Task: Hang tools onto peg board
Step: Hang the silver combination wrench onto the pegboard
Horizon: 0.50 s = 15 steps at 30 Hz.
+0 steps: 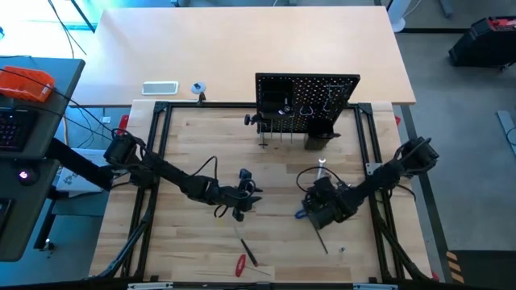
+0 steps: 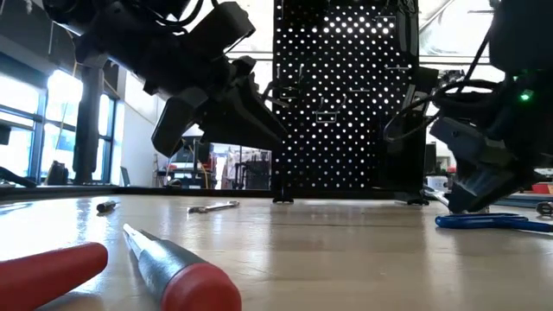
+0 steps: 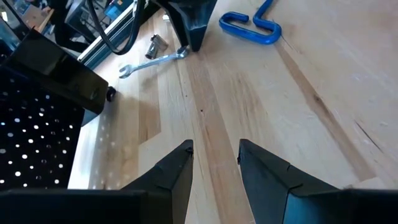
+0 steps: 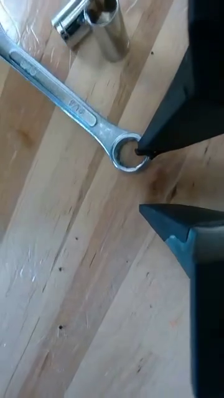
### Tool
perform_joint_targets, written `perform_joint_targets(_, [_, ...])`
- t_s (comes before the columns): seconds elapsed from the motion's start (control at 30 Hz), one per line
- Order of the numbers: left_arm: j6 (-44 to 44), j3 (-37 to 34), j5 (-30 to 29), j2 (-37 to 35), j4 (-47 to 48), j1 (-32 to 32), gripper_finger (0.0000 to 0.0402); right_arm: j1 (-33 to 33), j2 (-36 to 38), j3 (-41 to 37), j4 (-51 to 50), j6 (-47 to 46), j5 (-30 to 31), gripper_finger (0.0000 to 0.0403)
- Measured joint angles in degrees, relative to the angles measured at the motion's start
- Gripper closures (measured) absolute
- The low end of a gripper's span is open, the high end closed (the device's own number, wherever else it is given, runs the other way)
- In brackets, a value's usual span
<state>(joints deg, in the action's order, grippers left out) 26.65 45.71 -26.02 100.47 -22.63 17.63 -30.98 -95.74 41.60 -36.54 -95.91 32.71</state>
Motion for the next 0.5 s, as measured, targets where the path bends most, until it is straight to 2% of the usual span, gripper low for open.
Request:
perform_joint_targets(0.13, [0.02, 0.0, 0.0, 0.0, -0.04, 0.0, 0.028, -0.93, 0.1, -0.17, 0.82, -0.04, 0.95, 0.0317])
perform_joint_targets(0.23, [0.04, 0.0, 0.0, 0.0, -0.07, -0.11, 0.028, -2.05, 1.45, -0.22, 6.69, 0.5, 2.06, 0.0346])
perform_joint_targets(0.5, [-0.42, 0.0, 2.04, -0.02, -1.83, -1.87, 0.028, -2.15, 8.02, -0.21, 13.62, 7.31, 7.65, 0.0363])
